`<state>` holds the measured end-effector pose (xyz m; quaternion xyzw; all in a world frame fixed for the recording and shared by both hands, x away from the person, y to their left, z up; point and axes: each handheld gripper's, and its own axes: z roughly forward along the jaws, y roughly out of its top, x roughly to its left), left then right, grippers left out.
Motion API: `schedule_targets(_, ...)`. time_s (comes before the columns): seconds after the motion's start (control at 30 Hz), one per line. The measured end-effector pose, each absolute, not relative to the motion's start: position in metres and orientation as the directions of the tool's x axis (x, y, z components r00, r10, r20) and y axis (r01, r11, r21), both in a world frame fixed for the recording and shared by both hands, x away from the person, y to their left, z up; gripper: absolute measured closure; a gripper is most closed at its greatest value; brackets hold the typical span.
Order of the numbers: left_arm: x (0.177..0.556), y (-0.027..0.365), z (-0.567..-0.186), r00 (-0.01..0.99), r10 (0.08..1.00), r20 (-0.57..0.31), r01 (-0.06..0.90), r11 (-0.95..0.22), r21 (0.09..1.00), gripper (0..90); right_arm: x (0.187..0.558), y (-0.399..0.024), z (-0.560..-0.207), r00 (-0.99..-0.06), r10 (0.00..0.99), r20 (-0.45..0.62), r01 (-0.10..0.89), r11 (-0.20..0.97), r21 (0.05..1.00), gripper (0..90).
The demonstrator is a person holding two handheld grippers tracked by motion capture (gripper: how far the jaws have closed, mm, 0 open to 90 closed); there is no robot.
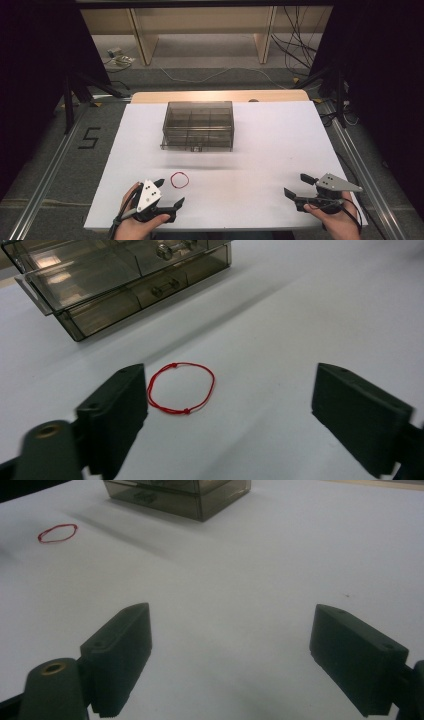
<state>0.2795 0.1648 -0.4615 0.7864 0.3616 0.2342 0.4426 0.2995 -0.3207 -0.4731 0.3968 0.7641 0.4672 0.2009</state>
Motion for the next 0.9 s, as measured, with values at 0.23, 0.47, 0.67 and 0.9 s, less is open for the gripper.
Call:
schedule_targets(0.23,0.292,0.164,-0.467,0.616,0.783,0.088,0.369,-0.385,0.846,17.3,0.299,-0.325,-0.473,-0.598,0.799,0.066,0.419,0.242,0.875,16.9)
schedule_targets(0.47,0.295,0.165,-0.47,0.611,0.788,0.078,0.384,-0.381,0.841,19.7,0.299,-0.321,-0.473,-0.602,0.796,0.063,0.42,0.249,0.873,16.8)
schedule_targets(0.67,0.296,0.166,-0.47,0.608,0.79,0.078,0.386,-0.38,0.841,20.1,0.3,-0.322,-0.473,-0.603,0.795,0.062,0.417,0.248,0.874,16.8)
schedule_targets(0.9,0.302,0.164,-0.473,0.604,0.792,0.086,0.407,-0.4,0.822,27.4,0.3,-0.32,-0.473,-0.606,0.793,0.063,0.418,0.25,0.874,16.8)
